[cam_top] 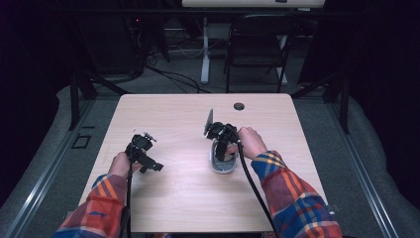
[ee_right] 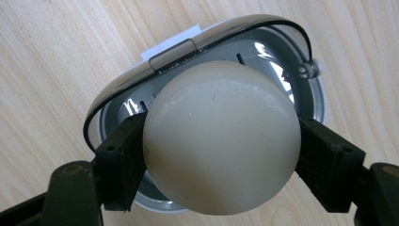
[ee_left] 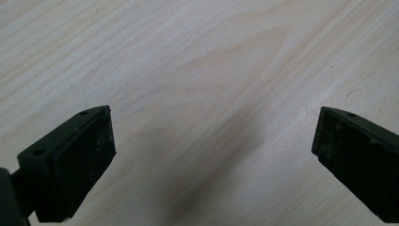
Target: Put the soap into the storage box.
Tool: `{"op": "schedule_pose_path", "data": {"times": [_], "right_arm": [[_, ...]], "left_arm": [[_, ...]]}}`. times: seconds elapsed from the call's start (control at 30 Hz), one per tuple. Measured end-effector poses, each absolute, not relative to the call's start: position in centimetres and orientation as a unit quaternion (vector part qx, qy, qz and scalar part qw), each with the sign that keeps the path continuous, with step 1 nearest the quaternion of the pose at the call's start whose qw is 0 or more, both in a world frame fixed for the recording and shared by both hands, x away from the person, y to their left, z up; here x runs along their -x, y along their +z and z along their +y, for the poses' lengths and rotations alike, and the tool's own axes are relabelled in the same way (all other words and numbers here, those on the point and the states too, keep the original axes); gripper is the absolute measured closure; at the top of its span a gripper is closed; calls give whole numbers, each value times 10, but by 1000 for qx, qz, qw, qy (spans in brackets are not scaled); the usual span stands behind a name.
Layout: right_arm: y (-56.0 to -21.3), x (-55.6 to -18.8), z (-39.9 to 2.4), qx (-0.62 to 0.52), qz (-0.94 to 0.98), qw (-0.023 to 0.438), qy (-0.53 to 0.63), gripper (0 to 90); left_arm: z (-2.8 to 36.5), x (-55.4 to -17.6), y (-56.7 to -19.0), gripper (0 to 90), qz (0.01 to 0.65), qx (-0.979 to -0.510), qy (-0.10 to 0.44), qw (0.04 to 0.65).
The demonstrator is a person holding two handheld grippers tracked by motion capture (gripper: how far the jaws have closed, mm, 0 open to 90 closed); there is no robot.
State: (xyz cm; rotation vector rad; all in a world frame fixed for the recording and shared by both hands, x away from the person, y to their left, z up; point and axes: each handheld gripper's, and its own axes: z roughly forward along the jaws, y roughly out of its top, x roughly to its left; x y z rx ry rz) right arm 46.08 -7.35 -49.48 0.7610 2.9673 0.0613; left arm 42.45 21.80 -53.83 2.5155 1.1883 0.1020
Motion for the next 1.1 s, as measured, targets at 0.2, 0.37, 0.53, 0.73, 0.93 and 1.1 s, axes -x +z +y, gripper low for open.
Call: {"op": "schedule_pose_path", "data": {"times": [0.2,0.37,0.53,0.73,0.93,1.1], "right_arm": [[-502,-460,-76,-251,967,31,28,243],[-506,-459,-79,-254,966,29,26,242],[-503,-458,-86,-263,964,27,42,239],[-487,-453,-96,-269,960,37,75,181],[-472,-447,-111,-277,956,42,91,141],[-462,-444,-125,-289,951,50,98,140]], "left_arm": [[218,-425,-539,0,421,-889,34,177],[218,-424,-539,0,422,-889,35,177],[218,-424,-539,0,422,-889,35,176],[217,-425,-539,0,423,-888,33,177],[217,-425,-539,0,423,-888,33,176],[216,-424,-539,0,422,-889,35,176]]}}
